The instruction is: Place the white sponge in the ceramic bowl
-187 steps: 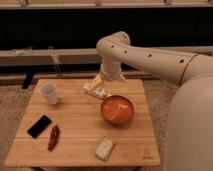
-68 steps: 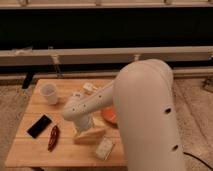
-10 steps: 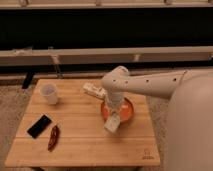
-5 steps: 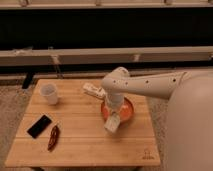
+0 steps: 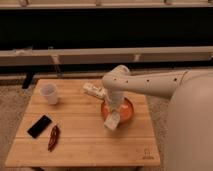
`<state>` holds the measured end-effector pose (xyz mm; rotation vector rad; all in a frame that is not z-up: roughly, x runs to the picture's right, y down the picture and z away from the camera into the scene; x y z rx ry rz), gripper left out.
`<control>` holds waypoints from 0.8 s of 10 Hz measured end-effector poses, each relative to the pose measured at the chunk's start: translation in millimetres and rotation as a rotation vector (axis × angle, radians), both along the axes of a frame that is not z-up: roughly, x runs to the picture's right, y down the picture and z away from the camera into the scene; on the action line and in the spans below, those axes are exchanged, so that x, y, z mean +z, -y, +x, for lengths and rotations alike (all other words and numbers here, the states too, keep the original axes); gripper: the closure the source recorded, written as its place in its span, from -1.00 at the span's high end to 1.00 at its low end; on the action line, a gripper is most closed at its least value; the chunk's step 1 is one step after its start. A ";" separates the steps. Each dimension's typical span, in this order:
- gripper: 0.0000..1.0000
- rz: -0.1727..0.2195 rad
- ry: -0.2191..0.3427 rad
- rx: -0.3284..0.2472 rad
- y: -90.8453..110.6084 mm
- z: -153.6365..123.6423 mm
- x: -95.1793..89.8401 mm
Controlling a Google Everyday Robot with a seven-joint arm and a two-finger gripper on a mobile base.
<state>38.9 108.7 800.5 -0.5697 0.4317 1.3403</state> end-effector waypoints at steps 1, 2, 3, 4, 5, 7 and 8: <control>-0.85 0.003 0.005 0.000 3.5 -0.7 -0.3; -0.98 0.008 0.012 0.002 8.6 -2.1 -0.4; -1.00 0.010 0.013 0.005 14.1 -1.3 1.4; -1.00 0.013 0.011 0.011 21.4 2.1 5.4; -1.00 0.016 0.010 0.017 27.9 4.5 8.2; -1.00 0.027 0.006 0.026 44.4 8.7 12.3; -1.00 0.028 0.005 0.028 49.4 10.2 13.4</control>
